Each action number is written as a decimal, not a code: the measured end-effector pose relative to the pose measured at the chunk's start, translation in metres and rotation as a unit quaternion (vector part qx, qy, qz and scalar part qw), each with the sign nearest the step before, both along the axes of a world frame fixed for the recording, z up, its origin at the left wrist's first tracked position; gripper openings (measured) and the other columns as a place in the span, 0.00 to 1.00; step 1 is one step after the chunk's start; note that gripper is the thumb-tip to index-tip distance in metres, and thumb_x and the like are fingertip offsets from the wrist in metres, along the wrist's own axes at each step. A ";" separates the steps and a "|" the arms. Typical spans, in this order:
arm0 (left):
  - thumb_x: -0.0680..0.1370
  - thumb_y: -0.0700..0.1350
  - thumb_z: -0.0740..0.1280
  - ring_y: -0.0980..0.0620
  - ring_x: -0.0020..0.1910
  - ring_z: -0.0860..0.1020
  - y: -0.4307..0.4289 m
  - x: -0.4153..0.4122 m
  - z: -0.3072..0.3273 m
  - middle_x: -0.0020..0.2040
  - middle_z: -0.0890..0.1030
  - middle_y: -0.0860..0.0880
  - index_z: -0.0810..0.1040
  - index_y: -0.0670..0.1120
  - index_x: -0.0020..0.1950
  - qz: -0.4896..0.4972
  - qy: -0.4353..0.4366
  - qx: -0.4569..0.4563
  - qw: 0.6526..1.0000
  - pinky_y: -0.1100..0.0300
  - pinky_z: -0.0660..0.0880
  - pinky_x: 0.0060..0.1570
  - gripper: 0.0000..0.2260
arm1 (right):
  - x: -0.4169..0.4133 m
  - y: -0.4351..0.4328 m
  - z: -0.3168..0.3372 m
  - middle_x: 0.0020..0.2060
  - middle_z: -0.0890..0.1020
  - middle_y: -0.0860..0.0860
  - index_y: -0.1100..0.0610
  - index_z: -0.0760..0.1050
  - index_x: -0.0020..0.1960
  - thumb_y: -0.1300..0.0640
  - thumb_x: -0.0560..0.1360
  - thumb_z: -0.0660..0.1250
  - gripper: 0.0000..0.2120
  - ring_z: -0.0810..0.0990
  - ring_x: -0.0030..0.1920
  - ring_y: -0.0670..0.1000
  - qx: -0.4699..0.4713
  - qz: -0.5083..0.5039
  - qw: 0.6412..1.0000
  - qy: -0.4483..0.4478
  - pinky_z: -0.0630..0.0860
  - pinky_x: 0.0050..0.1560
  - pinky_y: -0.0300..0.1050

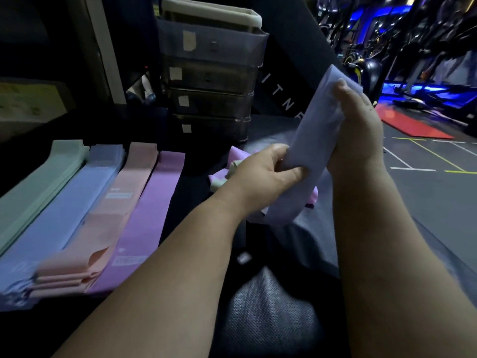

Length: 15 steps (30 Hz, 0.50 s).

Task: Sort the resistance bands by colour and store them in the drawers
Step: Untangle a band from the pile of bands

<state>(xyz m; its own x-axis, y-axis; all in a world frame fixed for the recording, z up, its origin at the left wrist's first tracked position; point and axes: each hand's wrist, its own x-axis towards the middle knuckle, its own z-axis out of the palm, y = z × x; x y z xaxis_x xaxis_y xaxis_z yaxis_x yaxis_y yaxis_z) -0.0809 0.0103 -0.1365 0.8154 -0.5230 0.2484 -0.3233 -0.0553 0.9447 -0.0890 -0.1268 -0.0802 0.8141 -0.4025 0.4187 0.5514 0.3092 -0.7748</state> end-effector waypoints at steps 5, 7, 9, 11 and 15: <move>0.77 0.43 0.68 0.55 0.52 0.81 0.001 -0.003 0.004 0.51 0.84 0.51 0.77 0.55 0.52 -0.017 -0.002 -0.050 0.999 0.57 0.77 0.57 0.07 | 0.002 -0.003 -0.004 0.37 0.81 0.51 0.57 0.78 0.48 0.52 0.78 0.64 0.09 0.80 0.36 0.50 -0.004 0.030 0.992 0.124 0.76 0.38 0.39; 0.74 0.47 0.67 0.53 0.53 0.81 0.002 -0.004 0.005 0.50 0.84 0.52 0.78 0.55 0.52 -0.015 -0.006 -0.051 0.999 0.53 0.76 0.59 0.07 | 0.004 -0.003 -0.004 0.38 0.79 0.55 0.60 0.77 0.50 0.55 0.76 0.66 0.09 0.79 0.35 0.52 -0.002 0.050 0.989 0.136 0.76 0.39 0.43; 0.73 0.48 0.66 0.53 0.51 0.82 0.002 -0.005 0.005 0.49 0.84 0.51 0.77 0.53 0.52 -0.016 -0.007 -0.056 0.998 0.52 0.76 0.58 0.09 | 0.005 -0.003 -0.004 0.32 0.78 0.52 0.59 0.75 0.45 0.59 0.76 0.65 0.04 0.78 0.30 0.49 -0.010 0.020 0.989 0.147 0.75 0.34 0.41; 0.72 0.50 0.68 0.52 0.51 0.82 0.002 -0.005 0.005 0.49 0.84 0.51 0.76 0.54 0.53 -0.014 -0.014 -0.043 0.999 0.49 0.77 0.58 0.11 | 0.006 -0.004 -0.004 0.28 0.77 0.49 0.57 0.74 0.42 0.62 0.78 0.62 0.07 0.77 0.28 0.47 -0.001 -0.024 0.990 0.143 0.74 0.31 0.38; 0.64 0.61 0.70 0.52 0.50 0.83 0.004 -0.005 0.002 0.43 0.85 0.57 0.75 0.63 0.54 0.000 -0.042 0.095 0.995 0.45 0.77 0.57 0.19 | 0.005 -0.015 0.000 0.30 0.76 0.49 0.58 0.75 0.48 0.63 0.80 0.61 0.05 0.75 0.24 0.38 0.012 -0.140 0.984 0.113 0.71 0.28 0.31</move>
